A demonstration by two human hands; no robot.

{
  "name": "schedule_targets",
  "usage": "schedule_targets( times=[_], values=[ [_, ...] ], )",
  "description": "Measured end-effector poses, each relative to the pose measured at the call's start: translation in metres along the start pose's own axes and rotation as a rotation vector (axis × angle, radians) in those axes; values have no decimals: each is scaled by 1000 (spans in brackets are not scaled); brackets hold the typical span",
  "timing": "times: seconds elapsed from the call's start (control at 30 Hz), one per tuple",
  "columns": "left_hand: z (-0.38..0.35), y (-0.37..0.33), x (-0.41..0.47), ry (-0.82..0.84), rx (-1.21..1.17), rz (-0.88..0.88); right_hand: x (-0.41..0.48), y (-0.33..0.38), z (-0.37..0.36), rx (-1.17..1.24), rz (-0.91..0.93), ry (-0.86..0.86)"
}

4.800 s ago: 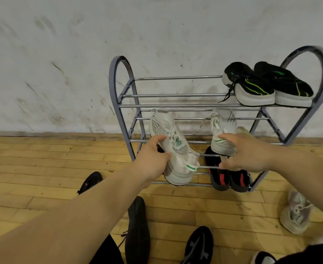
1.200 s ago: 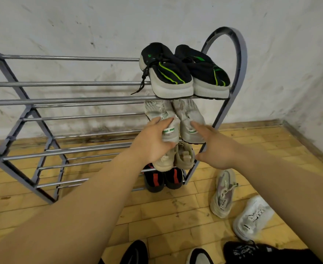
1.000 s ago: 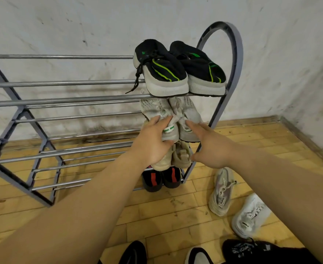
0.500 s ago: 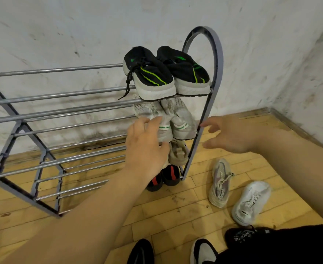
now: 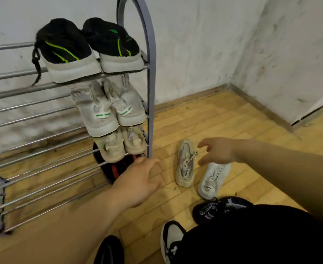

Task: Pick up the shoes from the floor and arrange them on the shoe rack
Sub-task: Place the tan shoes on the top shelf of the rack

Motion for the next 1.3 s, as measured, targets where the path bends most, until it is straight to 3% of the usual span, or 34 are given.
schedule_targets(
  times=[0.1,0.27,0.4,0.5,0.6,0.8,0.93,1.0,1.13,1.3],
  values=[
    [-27,30,3,69,62,73,31,-37,-77,95,-98,59],
    [-62,81,2,72,42,250,104,-38,-197,119,-135,73],
    [-75,112,-29,80,15,338,130,-24,-254,88,-171,-23],
    [-66,139,-57,72,50,383,123,-19,-244,78,-184,-161],
    [-43,161,-82,36,76,433,113,-22,-225,45,-115,-158],
    [0,142,-96,-70,37,388,53,17,-140,53,26,-24],
    [26,88,-95,-140,-177,312,-26,65,-70,264,44,123],
    [41,63,-100,-133,-229,251,-69,102,-41,292,153,200],
    [111,35,-122,-85,138,-16,-148,185,11,340,396,314],
    [225,34,-189,-102,108,-33,-230,280,35,418,663,398]
  ],
)
Point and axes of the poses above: each hand's wrist, its own x-axis towards the middle knuckle, its own z-axis out of the back of the hand, y = z × x, the point moved 9 cm from there along x, towards the middle knuckle, and after that the axes turned 14 degrees about -y, right-handed, at the moved point
